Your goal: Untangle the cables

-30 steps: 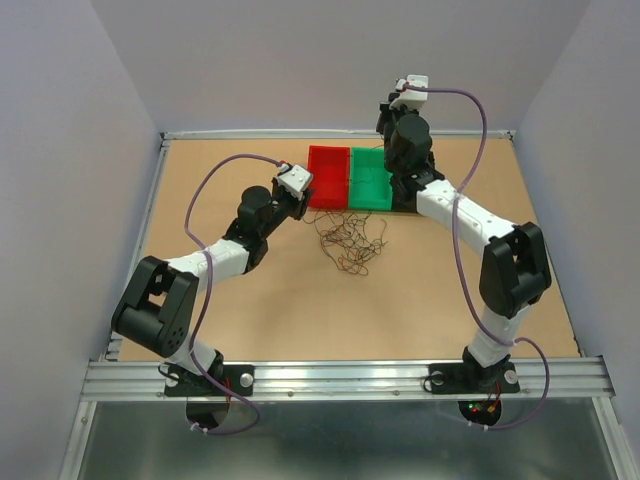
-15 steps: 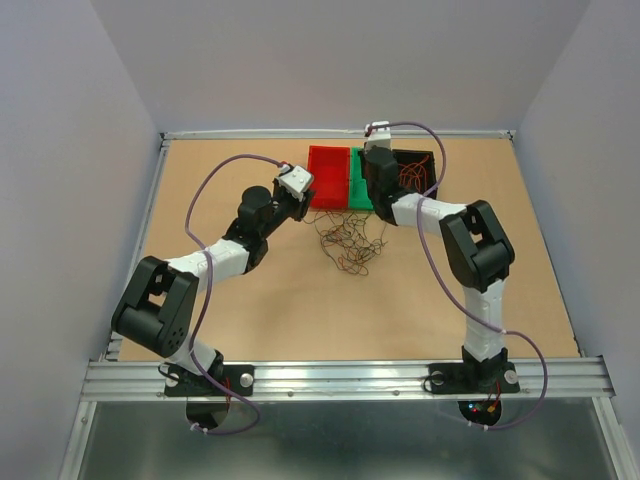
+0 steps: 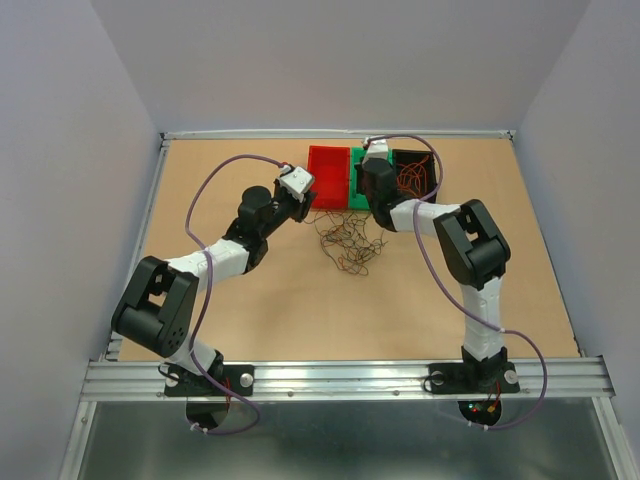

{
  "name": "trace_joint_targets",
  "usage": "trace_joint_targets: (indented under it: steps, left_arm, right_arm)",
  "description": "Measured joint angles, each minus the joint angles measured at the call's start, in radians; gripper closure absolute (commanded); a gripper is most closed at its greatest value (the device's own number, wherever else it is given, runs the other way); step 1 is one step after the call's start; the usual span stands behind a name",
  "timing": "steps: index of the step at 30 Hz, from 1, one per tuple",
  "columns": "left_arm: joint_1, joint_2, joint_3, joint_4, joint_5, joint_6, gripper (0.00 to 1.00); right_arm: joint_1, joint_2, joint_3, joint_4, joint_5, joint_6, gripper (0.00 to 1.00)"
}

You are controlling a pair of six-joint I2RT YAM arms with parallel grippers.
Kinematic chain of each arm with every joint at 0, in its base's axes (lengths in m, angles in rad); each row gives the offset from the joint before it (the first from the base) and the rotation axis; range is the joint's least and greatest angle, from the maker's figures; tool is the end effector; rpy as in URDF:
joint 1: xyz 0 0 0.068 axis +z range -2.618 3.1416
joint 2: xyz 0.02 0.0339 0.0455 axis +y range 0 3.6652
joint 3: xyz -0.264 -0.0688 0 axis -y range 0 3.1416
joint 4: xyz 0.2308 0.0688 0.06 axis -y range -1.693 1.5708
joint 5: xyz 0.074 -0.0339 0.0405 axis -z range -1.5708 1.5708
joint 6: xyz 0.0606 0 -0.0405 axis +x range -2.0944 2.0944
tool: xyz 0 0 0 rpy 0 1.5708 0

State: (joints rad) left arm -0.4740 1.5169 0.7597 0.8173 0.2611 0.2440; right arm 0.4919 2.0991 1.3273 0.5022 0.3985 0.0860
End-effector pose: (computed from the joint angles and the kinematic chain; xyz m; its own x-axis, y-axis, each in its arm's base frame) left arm 0.3016 -0.1723 0.2701 0.2138 0.1526 -0.9649 0.6375 0.7266 0.2562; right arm 0.4390 0.2086 0.1890 -0.2430 -0.0404 -0.9692 -0.0851 0.9962 -0.0202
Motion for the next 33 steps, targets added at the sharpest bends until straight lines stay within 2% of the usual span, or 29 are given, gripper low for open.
trace_joint_targets:
  steps: [1, 3, 4, 7, 10, 11, 13, 14, 16, 22, 29, 33]
  left_arm:
    - [0.000, 0.000, 0.000, 0.000, 0.000, 0.000, 0.54]
    - [0.000, 0.000, 0.000, 0.000, 0.001, 0.000, 0.54]
    - [0.000, 0.000, 0.000, 0.000, 0.000, 0.000, 0.53]
    - [0.000, 0.000, 0.000, 0.000, 0.000, -0.001, 0.52]
    - [0.000, 0.000, 0.000, 0.000, -0.004, -0.006, 0.45]
    - [0.000, 0.000, 0.000, 0.000, -0.010, -0.012, 0.36]
    - [0.000, -0.001, 0.000, 0.001, -0.020, -0.023, 0.23]
    - [0.000, -0.003, 0.000, 0.002, -0.030, -0.032, 0.11]
    - [0.000, -0.014, -0.001, 0.006, -0.057, -0.060, 0.01]
    - [0.001, -0.092, -0.010, 0.028, -0.133, -0.188, 0.01]
    - [0.003, -0.193, -0.042, 0.083, -0.174, -0.468, 0.01]
    - [-0.008, -0.205, -0.060, 0.092, -0.214, -0.592, 0.01]
  right_arm:
    - [0.000, 0.001, 0.000, -0.003, -0.008, 0.001, 0.80]
    - [0.000, 0.001, 0.000, -0.010, -0.024, 0.001, 0.59]
    - [0.002, 0.001, 0.000, -0.015, -0.033, 0.005, 0.41]
    - [0.009, 0.001, 0.000, -0.037, -0.036, -0.003, 0.26]
    - [0.021, -0.019, 0.000, -0.077, -0.030, -0.010, 0.20]
    - [0.023, -0.025, 0.000, -0.089, -0.029, -0.008, 0.20]
    - [0.033, -0.062, 0.000, -0.115, -0.032, 0.001, 0.19]
    - [0.040, -0.088, 0.001, -0.129, -0.033, 0.010, 0.19]
    - [0.048, -0.134, 0.000, -0.152, -0.039, 0.028, 0.18]
    - [0.080, -0.349, -0.105, -0.136, -0.087, 0.142, 0.11]
    - [0.198, -0.612, -0.474, -0.012, -0.075, 0.344, 0.08]
    - [0.266, -0.666, -0.545, 0.039, -0.026, 0.435, 0.06]
